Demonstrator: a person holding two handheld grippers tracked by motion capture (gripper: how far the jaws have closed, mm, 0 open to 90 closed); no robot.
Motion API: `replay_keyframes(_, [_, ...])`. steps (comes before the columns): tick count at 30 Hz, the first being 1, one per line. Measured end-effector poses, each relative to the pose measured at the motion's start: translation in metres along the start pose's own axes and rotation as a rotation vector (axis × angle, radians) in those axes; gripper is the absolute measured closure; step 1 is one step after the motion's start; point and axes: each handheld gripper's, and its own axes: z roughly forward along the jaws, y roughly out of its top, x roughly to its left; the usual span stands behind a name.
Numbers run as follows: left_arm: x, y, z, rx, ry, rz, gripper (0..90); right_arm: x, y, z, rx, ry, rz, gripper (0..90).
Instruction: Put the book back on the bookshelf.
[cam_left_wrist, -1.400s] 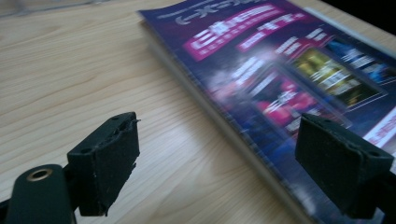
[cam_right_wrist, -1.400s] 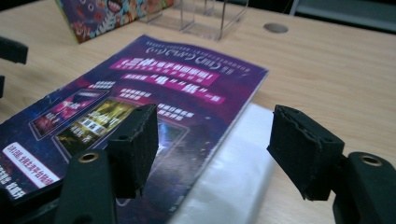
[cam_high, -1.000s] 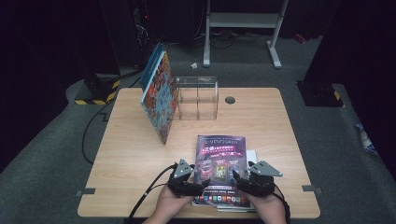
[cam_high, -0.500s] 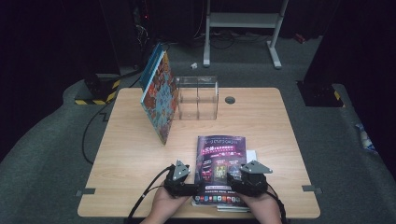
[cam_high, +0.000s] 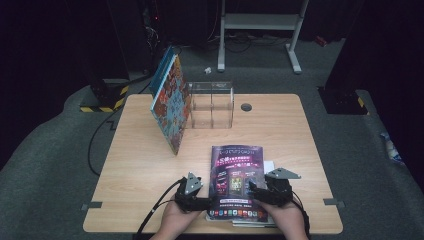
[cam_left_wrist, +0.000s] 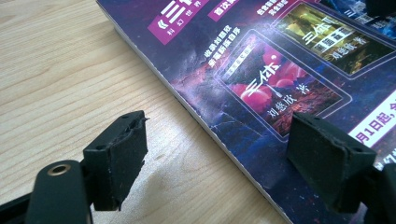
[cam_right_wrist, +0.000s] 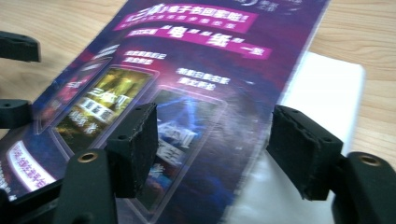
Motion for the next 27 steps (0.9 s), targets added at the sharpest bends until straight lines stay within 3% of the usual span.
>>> replay_keyframes(5, [0.003,-0.002,-0.004,0.015,0.03,0.015,20.1,0.01,0.002,0.002,0.008,-0.018,-0.007,31.3])
replay_keyframes(12, [0.016,-0.007,-0.012,0.043,0.08,0.022,19.0,0.024,0.008,0.01,0.016,0.005,-0.031,30.9])
replay_keyframes(14, [0.018,-0.009,-0.015,0.046,0.092,0.007,19.0,0.028,0.009,0.012,0.017,0.011,-0.043,30.8])
replay_keyframes(15, [0.02,-0.009,-0.015,0.05,0.097,0.02,19.1,0.029,0.01,0.013,0.019,0.015,-0.053,30.9])
replay_keyframes(20, [0.021,-0.009,-0.017,0.046,0.091,-0.004,20.2,0.032,0.011,0.015,0.018,0.019,-0.051,30.8])
replay_keyframes(24, [0.016,-0.003,-0.018,-0.004,0.055,-0.033,20.1,0.028,0.01,0.015,0.012,0.034,-0.042,29.9])
replay_keyframes(27, [0.014,-0.001,-0.014,-0.004,0.056,-0.022,19.9,0.026,0.011,0.016,0.013,0.031,-0.029,29.2])
